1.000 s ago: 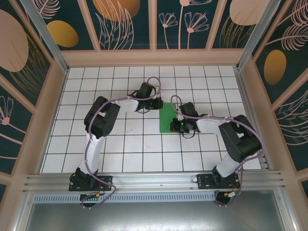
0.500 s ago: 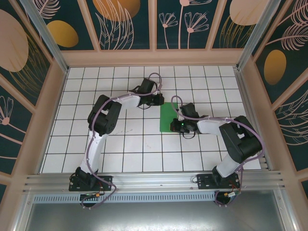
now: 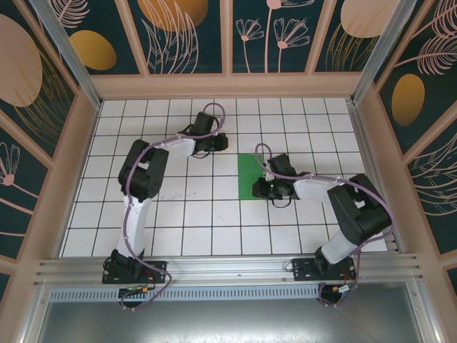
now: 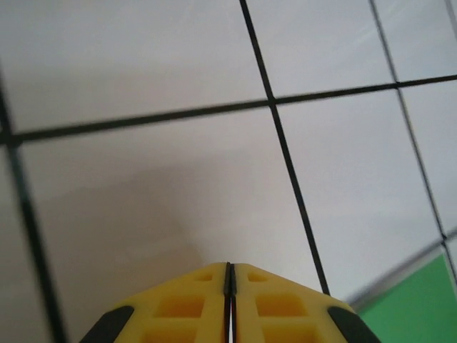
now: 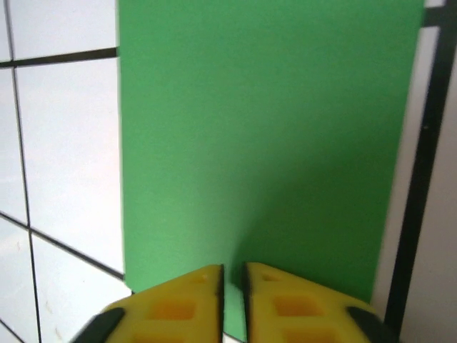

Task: Fold a paper plane with a square sheet of paper (fold left side to right side)
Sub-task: First fold the square sheet of paper in half at the center of the table, then fold the triangle a second time at the center of the table.

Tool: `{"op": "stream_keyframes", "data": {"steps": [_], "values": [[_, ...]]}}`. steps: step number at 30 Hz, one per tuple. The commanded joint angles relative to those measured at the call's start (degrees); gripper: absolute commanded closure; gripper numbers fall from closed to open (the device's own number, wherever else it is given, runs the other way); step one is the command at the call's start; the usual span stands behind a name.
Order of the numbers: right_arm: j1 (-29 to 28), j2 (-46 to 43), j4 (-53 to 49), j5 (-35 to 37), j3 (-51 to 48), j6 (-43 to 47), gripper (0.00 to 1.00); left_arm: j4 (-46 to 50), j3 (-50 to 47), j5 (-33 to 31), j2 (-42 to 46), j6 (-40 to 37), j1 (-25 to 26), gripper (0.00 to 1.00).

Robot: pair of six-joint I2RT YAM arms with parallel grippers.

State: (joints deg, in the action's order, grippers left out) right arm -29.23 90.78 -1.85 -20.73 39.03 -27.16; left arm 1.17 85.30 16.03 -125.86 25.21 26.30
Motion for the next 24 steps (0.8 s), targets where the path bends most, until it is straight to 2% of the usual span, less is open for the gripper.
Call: {"op": "stream_keyframes", "data": {"steps": [1,5,9,14,24], "values": [[0.82,-5.03,-0.46,-1.62,1.89,-0.29,0.71,-5.11,-6.69,1.79,10.51,1.41,0.50,0.85],[4.24,-10.17,0.16,-0.82,1.52,0.21,0.58,-9.36,-16.76,6.47,16.79,5.68,1.22,0.85],[8.71,-13.86,0.21,-0.39,-0.69,0.54,0.47,-12.49,-21.72,11.47,17.45,9.27,3.81,0.84],[11.94,-17.20,2.54,-2.63,-4.70,-1.26,0.39,-12.41,-19.32,12.48,13.30,10.36,7.33,0.84],[12.97,-18.89,1.78,-2.65,-8.00,-1.88,0.23,-6.98,-12.47,10.91,4.82,10.22,9.45,0.85]]}}
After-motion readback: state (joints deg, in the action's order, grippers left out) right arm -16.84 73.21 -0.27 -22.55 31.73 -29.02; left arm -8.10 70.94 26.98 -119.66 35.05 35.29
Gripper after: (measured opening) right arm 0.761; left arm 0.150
